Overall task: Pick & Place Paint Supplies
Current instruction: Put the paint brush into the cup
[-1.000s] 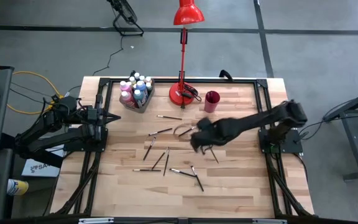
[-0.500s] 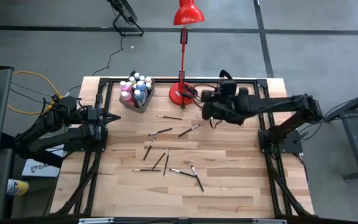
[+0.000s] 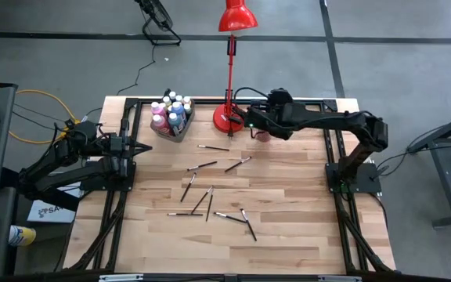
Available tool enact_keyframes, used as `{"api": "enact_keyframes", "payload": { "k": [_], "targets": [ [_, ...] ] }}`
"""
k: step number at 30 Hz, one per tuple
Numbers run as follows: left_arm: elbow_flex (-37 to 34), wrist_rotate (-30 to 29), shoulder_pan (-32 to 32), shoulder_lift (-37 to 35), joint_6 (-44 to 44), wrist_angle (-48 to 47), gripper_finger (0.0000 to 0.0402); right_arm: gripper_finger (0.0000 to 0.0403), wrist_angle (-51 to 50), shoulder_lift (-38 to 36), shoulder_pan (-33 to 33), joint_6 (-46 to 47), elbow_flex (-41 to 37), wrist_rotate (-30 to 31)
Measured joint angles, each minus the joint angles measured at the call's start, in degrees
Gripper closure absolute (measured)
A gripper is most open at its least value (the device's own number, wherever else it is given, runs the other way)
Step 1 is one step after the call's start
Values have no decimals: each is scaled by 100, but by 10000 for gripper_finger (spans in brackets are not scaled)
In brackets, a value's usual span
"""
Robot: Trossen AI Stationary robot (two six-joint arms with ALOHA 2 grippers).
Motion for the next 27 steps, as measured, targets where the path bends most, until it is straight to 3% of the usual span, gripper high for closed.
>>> {"api": "enact_keyframes", "payload": {
  "k": [5,13,21,27],
  "targets": [
    [0,0,1,0,0,-2,402,400,17,254,-71,-3,2,-53],
    [0,0,1,0,0,0,402,386,9,271,-81,-279,2,-655],
    [0,0,2,0,0,0,402,332,-43,234,-90,-379,2,-1254],
    [0,0,2,0,0,1,402,286,-46,-337,-90,-1568,2,-2330]
  ]
}}
